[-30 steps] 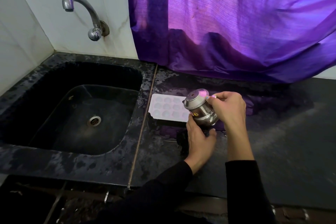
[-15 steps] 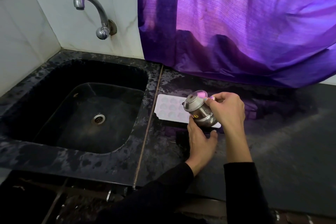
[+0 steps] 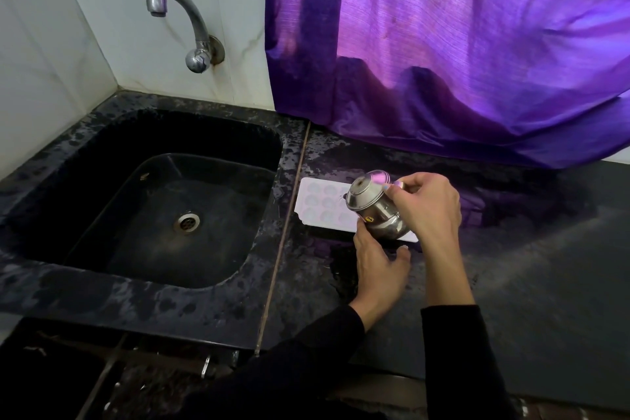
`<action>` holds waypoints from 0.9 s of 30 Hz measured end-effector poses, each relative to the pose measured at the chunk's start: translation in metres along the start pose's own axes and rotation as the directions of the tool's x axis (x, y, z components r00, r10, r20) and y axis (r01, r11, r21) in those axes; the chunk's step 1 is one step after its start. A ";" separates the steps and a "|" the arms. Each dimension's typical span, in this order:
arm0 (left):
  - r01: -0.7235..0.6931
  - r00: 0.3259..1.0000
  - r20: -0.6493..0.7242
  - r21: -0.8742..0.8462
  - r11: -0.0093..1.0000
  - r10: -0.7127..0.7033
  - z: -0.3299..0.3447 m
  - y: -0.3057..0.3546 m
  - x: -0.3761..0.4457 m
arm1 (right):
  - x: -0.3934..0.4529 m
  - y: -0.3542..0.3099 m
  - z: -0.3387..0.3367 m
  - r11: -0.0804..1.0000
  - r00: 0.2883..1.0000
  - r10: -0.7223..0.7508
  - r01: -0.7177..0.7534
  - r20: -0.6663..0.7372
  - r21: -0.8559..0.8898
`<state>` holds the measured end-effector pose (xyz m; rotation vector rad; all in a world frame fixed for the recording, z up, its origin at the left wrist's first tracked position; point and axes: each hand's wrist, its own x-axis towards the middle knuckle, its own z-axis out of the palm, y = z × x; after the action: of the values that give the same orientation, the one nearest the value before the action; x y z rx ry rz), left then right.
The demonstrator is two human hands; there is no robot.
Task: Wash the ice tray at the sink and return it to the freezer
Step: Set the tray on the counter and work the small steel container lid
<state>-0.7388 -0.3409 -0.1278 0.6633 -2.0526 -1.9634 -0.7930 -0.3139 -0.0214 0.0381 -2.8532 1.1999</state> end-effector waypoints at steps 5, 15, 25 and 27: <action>-0.001 1.000 0.003 0.004 1.000 0.001 -0.001 0.000 0.001 | -0.001 -0.001 -0.001 1.000 1.000 -0.003 0.003 0.001 -0.009; 0.000 1.000 0.009 -0.008 1.000 0.000 -0.002 -0.003 0.002 | -0.002 0.001 0.000 1.000 1.000 -0.002 0.002 -0.014 0.014; -0.038 0.999 0.004 -0.008 0.999 0.038 -0.004 0.000 -0.003 | -0.003 0.005 -0.002 0.992 0.998 0.061 -0.058 -0.027 0.109; -0.043 0.999 -0.006 0.002 0.999 0.043 -0.005 0.001 -0.004 | -0.002 0.005 -0.003 0.988 0.997 0.073 -0.069 -0.028 0.136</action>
<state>-0.7333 -0.3438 -0.1260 0.6192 -2.0481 -1.9332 -0.7907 -0.3080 -0.0229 -0.0779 -2.7632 1.3917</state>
